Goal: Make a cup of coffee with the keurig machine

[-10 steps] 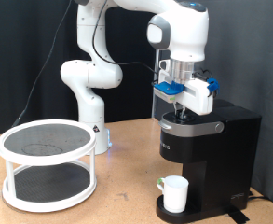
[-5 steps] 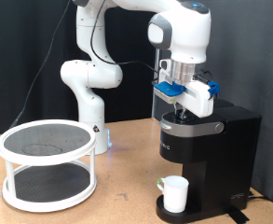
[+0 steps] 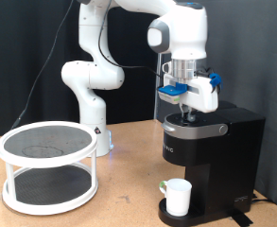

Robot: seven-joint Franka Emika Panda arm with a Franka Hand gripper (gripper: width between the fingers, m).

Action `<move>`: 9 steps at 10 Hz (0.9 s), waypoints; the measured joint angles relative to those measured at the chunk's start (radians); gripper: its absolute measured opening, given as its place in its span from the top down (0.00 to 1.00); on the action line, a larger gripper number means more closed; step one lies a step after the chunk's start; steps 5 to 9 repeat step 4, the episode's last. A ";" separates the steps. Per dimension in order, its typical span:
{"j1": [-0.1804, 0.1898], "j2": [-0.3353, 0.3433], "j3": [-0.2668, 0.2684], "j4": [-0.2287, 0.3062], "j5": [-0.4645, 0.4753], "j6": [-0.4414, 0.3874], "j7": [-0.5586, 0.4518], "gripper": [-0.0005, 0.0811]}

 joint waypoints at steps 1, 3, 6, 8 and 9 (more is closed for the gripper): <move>0.001 -0.035 -0.009 -0.019 0.071 0.009 -0.063 0.99; 0.003 -0.108 -0.034 -0.048 0.183 0.009 -0.152 0.99; 0.004 -0.142 -0.047 -0.056 0.206 -0.012 -0.177 0.99; 0.004 -0.142 -0.047 -0.056 0.206 -0.012 -0.177 0.99; 0.004 -0.142 -0.047 -0.056 0.206 -0.012 -0.177 0.99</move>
